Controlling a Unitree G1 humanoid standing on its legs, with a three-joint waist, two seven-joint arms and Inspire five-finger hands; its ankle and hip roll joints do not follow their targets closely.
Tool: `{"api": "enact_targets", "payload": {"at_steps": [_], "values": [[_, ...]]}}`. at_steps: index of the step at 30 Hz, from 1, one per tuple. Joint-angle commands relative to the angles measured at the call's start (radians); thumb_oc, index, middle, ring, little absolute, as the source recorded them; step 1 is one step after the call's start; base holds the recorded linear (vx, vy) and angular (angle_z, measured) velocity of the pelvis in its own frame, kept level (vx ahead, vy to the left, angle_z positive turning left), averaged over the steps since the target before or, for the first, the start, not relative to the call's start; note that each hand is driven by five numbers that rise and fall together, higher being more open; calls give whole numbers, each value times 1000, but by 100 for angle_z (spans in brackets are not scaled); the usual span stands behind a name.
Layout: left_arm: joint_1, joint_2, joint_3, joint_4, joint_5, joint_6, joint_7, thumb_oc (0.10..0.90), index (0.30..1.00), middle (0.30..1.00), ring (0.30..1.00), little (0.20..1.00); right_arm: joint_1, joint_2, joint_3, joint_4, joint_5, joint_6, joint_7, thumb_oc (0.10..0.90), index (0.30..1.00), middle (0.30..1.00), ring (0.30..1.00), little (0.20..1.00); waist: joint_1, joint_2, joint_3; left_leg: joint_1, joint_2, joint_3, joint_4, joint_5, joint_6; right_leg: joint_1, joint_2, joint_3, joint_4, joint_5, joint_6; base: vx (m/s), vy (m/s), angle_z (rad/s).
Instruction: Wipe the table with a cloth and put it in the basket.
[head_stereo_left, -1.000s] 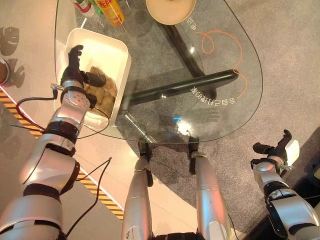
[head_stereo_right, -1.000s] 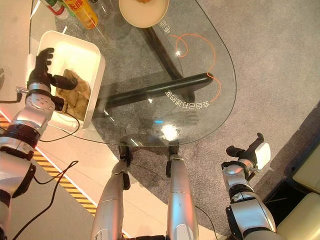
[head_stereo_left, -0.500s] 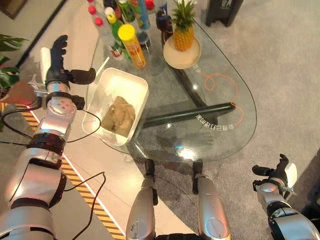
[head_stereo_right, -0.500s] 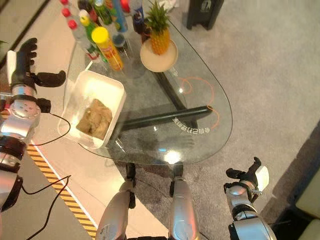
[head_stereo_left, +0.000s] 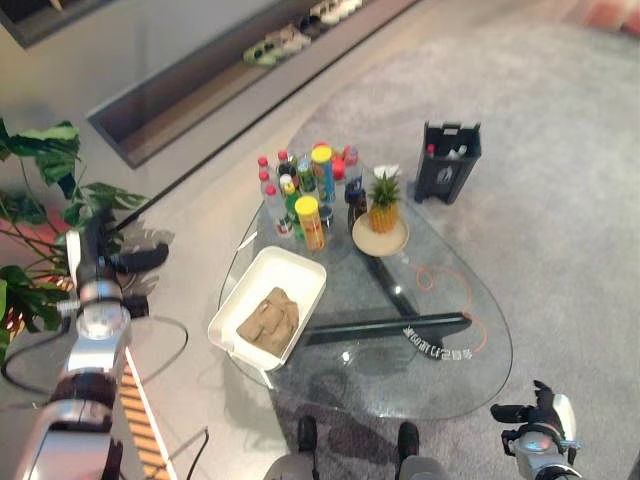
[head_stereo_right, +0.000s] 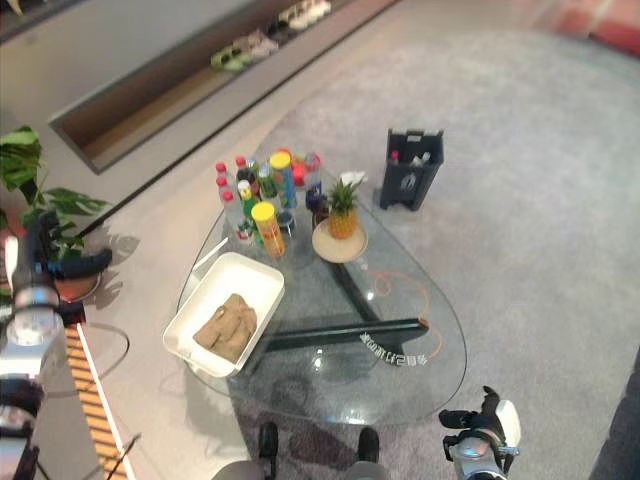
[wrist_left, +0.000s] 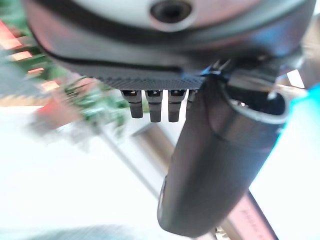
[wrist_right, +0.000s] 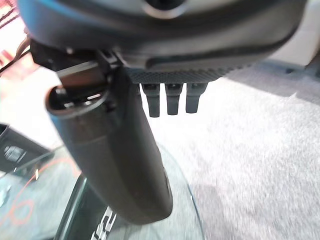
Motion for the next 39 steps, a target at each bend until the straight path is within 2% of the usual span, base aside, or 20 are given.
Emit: {"api": "enact_targets", "payload": {"at_steps": [1,5,6,8,12,16,18,19,23,24,29,39], "values": [[25,-8,87,113,11,-57,-51,800,900,900,900,900,41,-13,9,24,-50,43,67,800,900,900,900,900,20,-24,-45,46,-52,25,0,-92,31,-6,5,34,7,-1,-6,102,-13,-1],[78,-90,68,262,58,-48,-96,800,900,900,900,900,38,2,12,64,-64,87,128,800,900,900,900,900,28,-32,-63,70,-50,25,0,-100,34,22,7,29,3,-6,-11,71,-4,0],[90,-109,63,319,77,-8,-120,800,900,900,900,900,35,6,14,79,-74,108,155,800,900,900,900,900,29,-33,-67,76,-49,25,0,-101,34,29,7,29,2,-7,-11,69,11,1],[99,-128,54,376,114,-7,-130,800,900,900,900,900,33,10,15,96,-86,121,183,800,900,900,900,900,30,-35,-72,82,-48,29,0,-104,33,34,5,26,2,-8,-10,48,16,0],[117,-185,-10,494,200,51,-190,800,900,900,900,900,21,21,30,123,-125,140,223,800,900,900,900,900,29,-40,-79,92,-43,35,0,-107,32,44,0,18,2,-7,-6,8,4,0],[128,-226,-65,533,266,112,-206,800,900,900,900,900,6,33,44,137,-139,179,242,800,900,900,900,900,30,-46,-81,102,-40,42,0,-111,35,53,-5,11,2,-6,-2,0,0,0],[129,-231,-70,540,266,120,-215,800,900,900,900,900,2,35,48,138,-147,193,256,800,900,900,900,900,30,-47,-82,104,-39,44,0,-112,35,55,-5,10,2,-6,-2,0,0,0],[124,-238,-79,543,251,144,-233,800,900,900,900,900,-9,39,62,150,-182,234,299,800,900,900,900,900,31,-50,-83,109,-37,45,0,-114,36,59,-5,8,2,-7,-2,0,0,0],[106,-253,-105,546,252,197,-262,800,900,900,900,900,-25,43,82,169,-188,251,324,800,900,900,900,900,35,-54,-82,114,-35,41,0,-116,36,66,-5,6,2,-8,-4,0,0,0],[105,-260,-115,552,268,246,-286,800,900,900,900,900,-27,50,88,171,-181,256,324,800,900,900,900,900,37,-56,-84,115,-35,37,0,-115,37,67,-5,6,2,-7,-4,0,0,0],[119,-269,-123,595,343,330,-354,800,900,900,900,900,-23,64,94,159,-189,255,334,800,900,900,900,900,33,-60,-88,117,-31,37,0,-115,34,67,-7,8,2,-3,-1,0,0,0],[107,-277,-140,596,346,330,-362,800,900,900,900,900,-18,74,127,158,-233,260,357,800,900,900,900,900,22,-56,-88,118,-25,44,0,-118,32,64,-9,18,2,-5,-1,0,0,0]]}}
